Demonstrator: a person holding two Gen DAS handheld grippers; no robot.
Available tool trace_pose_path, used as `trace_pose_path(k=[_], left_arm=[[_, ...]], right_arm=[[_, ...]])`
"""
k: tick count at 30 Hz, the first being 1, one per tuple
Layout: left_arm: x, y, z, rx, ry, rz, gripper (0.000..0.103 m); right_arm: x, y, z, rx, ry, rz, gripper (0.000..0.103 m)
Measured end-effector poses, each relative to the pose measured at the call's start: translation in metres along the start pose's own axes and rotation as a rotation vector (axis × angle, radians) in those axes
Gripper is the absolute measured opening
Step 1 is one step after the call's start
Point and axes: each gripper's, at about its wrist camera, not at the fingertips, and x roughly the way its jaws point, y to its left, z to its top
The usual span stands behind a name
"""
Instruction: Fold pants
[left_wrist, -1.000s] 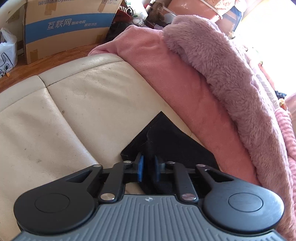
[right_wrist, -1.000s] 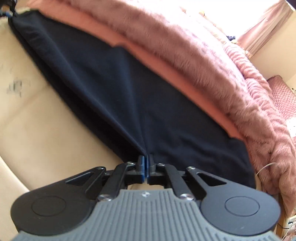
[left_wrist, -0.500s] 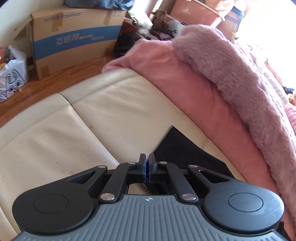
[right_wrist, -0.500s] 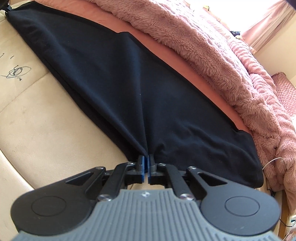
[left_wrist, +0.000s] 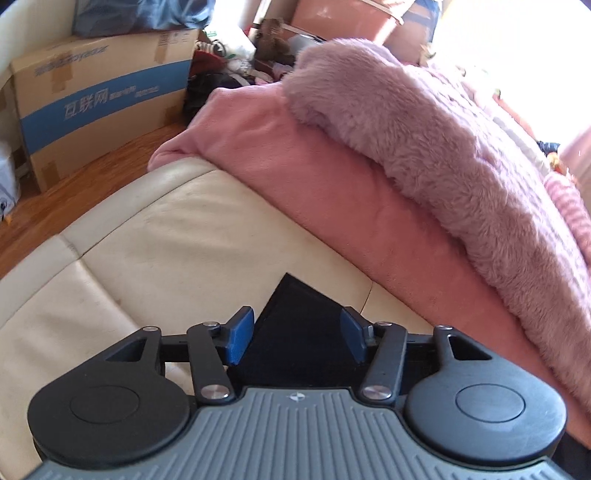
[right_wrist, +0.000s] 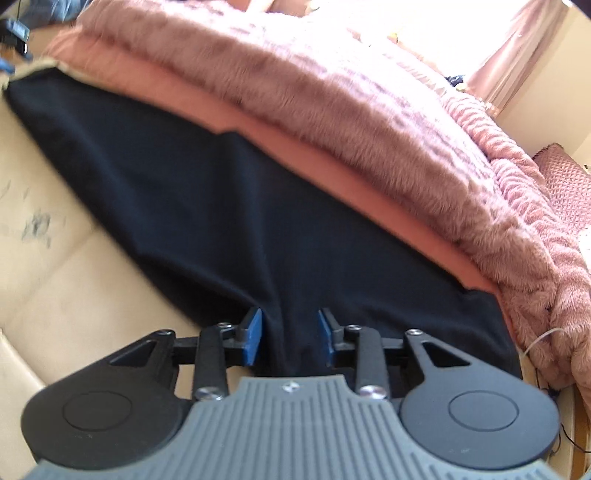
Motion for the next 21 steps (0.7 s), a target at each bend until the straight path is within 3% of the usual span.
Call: trace_pose_path(k=[5, 7, 9, 10, 16, 18, 21], left_arm=[[0.023, -0.014, 0.005, 0.055, 0.012, 0.048, 0.062], [0.024, -0.019, 0.001, 0.105, -0.005, 0.066, 0.029], [0.024, -0.023, -0.003, 0.146, -0.013, 0.070, 0.008], [0.021, -0.025, -0.005, 0.161, -0.031, 0.076, 0.003], [-0.012, -0.041, 0.004, 0.229, -0.149, 0.042, 0.002], [-0.015, -0.046, 0.009, 0.249, -0.167, 0.075, 0.002], [0.004, -0.046, 0.011, 0.269, -0.125, 0.154, 0.005]], right_arm=[[0.031, -0.036, 0.015, 0.165, 0.030, -0.050, 0.034], [0.032, -0.048, 0.019, 0.199, 0.016, -0.058, 0.037], [0.041, -0.052, 0.019, 0.173, 0.036, -0.075, 0.044], [0.048, -0.054, 0.016, 0.163, 0.054, -0.075, 0.047], [0.077, -0.057, -0.005, 0.178, 0.131, -0.075, 0.047], [0.077, -0.057, -0.007, 0.188, 0.125, -0.079, 0.047], [0.078, -0.054, -0.007, 0.181, 0.124, -0.083, 0.047]])
